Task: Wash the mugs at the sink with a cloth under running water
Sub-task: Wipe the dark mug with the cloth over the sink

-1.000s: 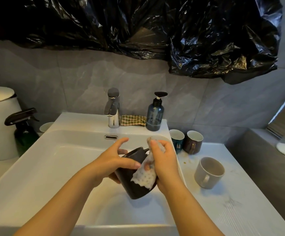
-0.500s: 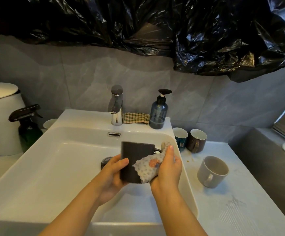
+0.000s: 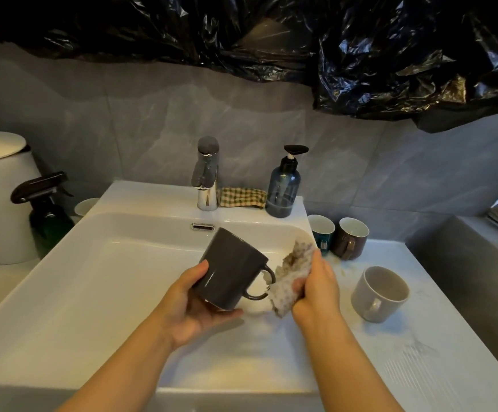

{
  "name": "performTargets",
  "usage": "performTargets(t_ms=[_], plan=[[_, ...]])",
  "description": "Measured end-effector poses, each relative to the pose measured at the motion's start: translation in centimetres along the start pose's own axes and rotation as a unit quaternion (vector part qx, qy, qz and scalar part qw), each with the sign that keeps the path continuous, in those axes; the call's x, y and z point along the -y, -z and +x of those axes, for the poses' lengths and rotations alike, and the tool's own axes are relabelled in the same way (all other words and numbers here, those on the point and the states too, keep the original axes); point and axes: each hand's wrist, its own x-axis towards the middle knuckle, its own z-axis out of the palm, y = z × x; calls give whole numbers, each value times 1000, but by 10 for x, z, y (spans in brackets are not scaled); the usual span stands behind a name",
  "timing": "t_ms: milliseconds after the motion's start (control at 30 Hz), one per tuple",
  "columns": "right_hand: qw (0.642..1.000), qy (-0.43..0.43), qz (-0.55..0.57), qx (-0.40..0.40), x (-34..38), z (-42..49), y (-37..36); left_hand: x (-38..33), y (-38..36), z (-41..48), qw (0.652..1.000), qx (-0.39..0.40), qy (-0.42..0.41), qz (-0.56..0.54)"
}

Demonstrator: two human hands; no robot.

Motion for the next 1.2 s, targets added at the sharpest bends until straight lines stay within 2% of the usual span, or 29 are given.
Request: performTargets(t_ms=[100, 167, 200, 300, 367, 433, 467, 633, 733, 767, 800, 867, 933, 1000, 1067, 1100, 1133, 1200], plan=[[982, 133, -131, 7, 18, -11, -12, 3, -2, 1, 1000, 12, -5, -4], [939, 184, -277, 84, 16, -23, -20, 3, -2, 3, 1000, 13, -12, 15], [913, 175, -345, 129, 13, -29, -22, 3, -2, 3, 999, 12, -21, 28], [826, 134, -471, 279, -3, -34, -16, 0, -2, 3, 997, -7, -51, 57], [750, 167, -520, 374, -11, -33, -7, -2, 0, 2, 997, -35, -54, 47], [658, 216, -588, 418, -10, -28, 2, -2, 1, 1, 998, -51, -31, 33], [631, 225, -614, 418, -8, -26, 3, -2, 0, 1, 998, -55, -16, 33], [607, 189, -665, 391, 1, -23, -3, 3, -6, -1, 995, -45, 31, 89], [646, 141, -640, 392, 5, -24, -3, 5, -4, 0, 995, -43, 48, 82], [648, 120, -633, 406, 5, -24, -1, 5, -3, -1, 995, -44, 50, 75], [635, 107, -633, 430, 5, -26, -2, 5, -2, 0, 995, -46, 50, 75], [583, 96, -654, 471, 2, -34, -3, 6, -2, 1, 993, -50, 47, 97], [545, 151, -672, 478, -1, -38, -6, 7, -3, 0, 990, -47, 43, 123], [508, 236, -694, 452, 1, -40, -9, 7, -5, -1, 991, -47, 39, 121], [487, 263, -703, 447, 2, -41, -8, 8, -5, -1, 990, -53, 14, 126], [499, 237, -700, 453, -2, -39, -6, 9, -6, 0, 989, -59, -8, 135], [527, 191, -692, 455, -6, -39, -5, 10, -6, 0, 987, -67, -31, 145], [608, 89, -648, 450, -16, -40, -5, 11, -7, 0, 983, -75, -68, 151]])
